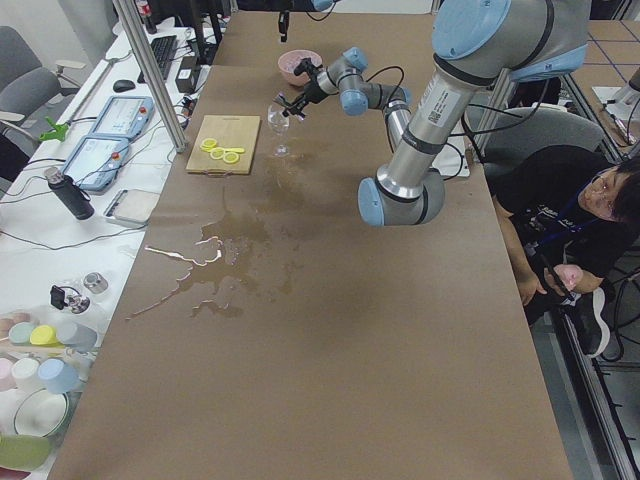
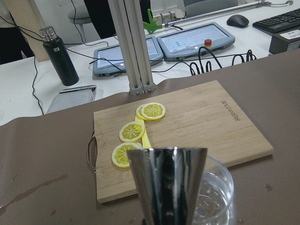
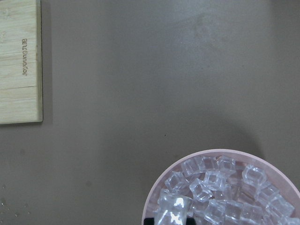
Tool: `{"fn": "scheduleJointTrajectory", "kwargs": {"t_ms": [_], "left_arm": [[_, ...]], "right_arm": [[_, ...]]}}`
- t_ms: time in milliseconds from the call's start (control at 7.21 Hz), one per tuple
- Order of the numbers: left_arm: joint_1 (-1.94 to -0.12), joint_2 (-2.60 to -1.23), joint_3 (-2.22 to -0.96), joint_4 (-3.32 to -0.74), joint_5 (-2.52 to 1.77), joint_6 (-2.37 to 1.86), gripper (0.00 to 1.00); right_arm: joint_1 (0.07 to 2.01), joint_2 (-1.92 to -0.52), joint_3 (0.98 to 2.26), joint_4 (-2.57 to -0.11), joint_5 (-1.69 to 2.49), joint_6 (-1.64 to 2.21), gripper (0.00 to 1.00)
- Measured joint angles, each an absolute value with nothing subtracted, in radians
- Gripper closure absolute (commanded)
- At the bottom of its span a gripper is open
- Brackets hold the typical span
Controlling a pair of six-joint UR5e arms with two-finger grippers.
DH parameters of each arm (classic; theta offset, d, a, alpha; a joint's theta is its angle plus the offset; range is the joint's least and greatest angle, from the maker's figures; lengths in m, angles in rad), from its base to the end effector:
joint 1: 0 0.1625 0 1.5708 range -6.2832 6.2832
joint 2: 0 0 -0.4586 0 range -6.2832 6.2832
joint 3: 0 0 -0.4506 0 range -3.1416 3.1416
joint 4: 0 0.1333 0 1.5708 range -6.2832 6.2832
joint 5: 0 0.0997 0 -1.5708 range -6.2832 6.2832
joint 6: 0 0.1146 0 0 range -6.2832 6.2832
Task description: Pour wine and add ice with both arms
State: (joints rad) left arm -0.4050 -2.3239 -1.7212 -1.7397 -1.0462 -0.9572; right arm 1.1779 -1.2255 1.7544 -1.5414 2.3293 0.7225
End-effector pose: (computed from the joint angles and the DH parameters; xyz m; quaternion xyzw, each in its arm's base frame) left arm 0.5933 -0.4618 0.1030 0.4352 0.3221 -0.0453 0.8395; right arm -0.2073 -0.6425 0.3844 0.0288 -0.4374 0.0459 0.8976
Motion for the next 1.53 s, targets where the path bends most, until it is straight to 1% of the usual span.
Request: {"fn": "scheduleJointTrajectory", "kwargs": {"t_ms": [1525], "left_arm": [[-0.413,-2.352,-1.719,-1.656,-1.087,-0.961,0.75]], "right_arm": [[1.178,-1.219,1.762,-1.542,2.34,0.729,1.0]]}}
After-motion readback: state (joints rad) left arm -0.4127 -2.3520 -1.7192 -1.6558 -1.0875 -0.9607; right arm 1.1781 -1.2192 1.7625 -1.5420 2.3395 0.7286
